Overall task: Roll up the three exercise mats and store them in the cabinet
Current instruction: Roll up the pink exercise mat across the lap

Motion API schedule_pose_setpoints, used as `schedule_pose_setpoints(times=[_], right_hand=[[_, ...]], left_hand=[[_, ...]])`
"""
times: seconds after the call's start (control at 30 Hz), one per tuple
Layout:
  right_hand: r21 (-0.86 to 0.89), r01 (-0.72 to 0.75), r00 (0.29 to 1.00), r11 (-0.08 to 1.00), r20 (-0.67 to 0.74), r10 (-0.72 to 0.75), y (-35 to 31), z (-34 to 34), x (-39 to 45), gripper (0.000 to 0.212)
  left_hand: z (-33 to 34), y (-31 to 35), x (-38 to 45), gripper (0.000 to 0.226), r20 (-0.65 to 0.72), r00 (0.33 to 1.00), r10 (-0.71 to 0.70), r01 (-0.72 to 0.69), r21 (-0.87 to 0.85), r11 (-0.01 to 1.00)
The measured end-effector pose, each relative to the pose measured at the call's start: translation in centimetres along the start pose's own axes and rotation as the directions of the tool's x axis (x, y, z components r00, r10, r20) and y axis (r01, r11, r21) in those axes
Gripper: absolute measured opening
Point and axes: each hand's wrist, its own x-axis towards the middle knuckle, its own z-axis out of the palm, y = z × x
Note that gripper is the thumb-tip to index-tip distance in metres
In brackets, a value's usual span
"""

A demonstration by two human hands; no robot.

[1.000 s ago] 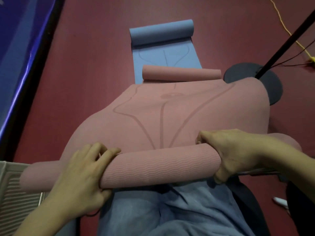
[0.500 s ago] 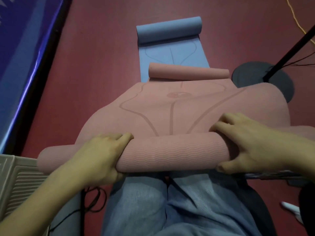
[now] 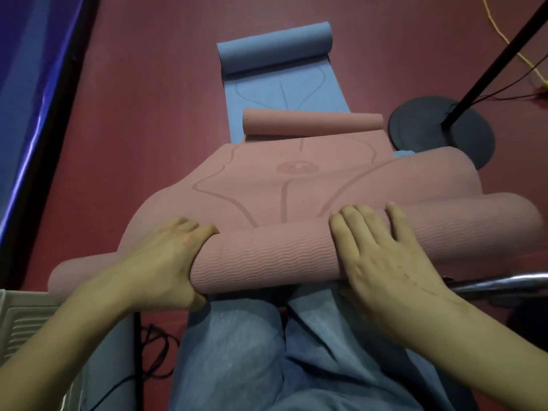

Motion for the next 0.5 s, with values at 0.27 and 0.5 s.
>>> schedule_pose_setpoints(times=[0.27,0.5], right_hand=[[-0.015,0.012,0.986,1.000,0.166,-0.009,-0.2,-1.5,2.3,0.080],[0.212,0.084,0.932,0.974,0.328,-0.152,2.8,-4.2,6.4,0.068]], left_hand=[[2.1,4.0,-2.2,0.103,-0.462,0.880,-0.113,0.188,0.120,0.975],[3.3,4.9,-1.0,0.091,-0.495,0.860,-0.124,0.197,0.098,0.975]])
